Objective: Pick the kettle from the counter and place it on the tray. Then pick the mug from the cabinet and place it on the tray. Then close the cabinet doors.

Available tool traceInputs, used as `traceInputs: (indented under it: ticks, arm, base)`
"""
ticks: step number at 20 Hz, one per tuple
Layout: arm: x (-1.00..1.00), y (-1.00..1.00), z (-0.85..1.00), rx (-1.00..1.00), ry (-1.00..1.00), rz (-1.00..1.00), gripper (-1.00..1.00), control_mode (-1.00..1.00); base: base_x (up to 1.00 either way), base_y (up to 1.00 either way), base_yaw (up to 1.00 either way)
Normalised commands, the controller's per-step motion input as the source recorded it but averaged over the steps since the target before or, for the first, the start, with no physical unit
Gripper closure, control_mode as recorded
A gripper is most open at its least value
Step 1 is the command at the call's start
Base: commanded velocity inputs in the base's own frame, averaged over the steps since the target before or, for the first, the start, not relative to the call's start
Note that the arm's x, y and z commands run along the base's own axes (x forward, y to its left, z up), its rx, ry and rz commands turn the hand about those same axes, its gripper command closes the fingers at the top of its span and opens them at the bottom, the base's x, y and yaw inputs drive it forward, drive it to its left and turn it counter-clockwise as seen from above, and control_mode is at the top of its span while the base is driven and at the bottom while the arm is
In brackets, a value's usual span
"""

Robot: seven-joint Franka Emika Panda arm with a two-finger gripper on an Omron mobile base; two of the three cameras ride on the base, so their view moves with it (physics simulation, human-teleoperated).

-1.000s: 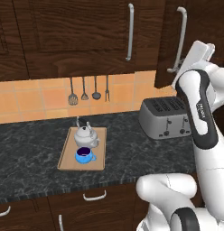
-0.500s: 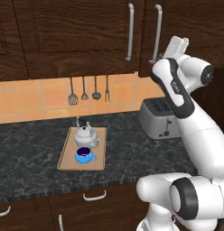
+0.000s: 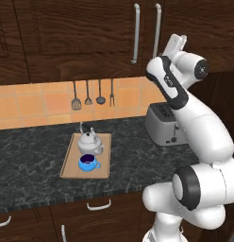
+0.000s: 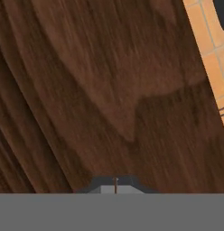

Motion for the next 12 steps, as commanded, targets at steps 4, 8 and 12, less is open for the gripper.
traceInputs:
  ticks: [4, 8, 12]
  arm:
    - [0.71, 0.14, -0.08, 0.00, 0.00, -0.04, 1.00, -1.00]
    - [0.88, 0.04, -0.07, 0.00, 0.06, -0.01, 1.00, -1.00]
    - [0.94, 0.01, -0.13, -0.01, 0.14, -0.01, 1.00, -1.00]
  base:
    - [0.00, 0.00, 0.00]
    - [0.00, 0.00, 0.00]
    - [0.00, 0.00, 0.00]
